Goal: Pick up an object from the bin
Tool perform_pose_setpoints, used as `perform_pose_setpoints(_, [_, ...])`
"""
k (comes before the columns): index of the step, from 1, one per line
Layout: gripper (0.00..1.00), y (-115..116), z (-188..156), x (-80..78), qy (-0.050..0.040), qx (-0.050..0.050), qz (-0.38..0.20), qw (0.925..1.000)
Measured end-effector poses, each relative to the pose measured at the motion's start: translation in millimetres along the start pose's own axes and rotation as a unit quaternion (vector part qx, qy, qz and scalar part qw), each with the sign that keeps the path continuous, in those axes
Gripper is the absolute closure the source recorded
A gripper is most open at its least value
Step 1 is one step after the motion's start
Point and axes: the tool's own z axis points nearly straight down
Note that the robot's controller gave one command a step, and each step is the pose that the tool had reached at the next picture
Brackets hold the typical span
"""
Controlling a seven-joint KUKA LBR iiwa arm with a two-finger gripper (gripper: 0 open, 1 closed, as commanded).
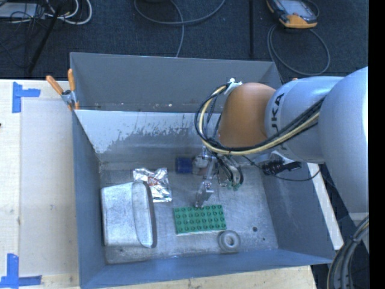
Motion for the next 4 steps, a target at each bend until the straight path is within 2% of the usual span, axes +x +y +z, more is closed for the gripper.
perform_pose_setpoints(1, [0.0, 7, -2, 117.6, 0.004, 0.005, 0.067, 0.9977])
perform_pose_setpoints(2, [0.0, -27, -6, 116.4, -0.0103, 0.004, -0.12, 0.9927])
perform_pose_setpoints(3, [0.0, 44, -56, 112.6, 0.0037, 0.003, -0.077, 0.997])
perform_pose_setpoints(4, [0.0, 88, -31, 63.0, 0.0055, 0.004, -0.118, 0.993])
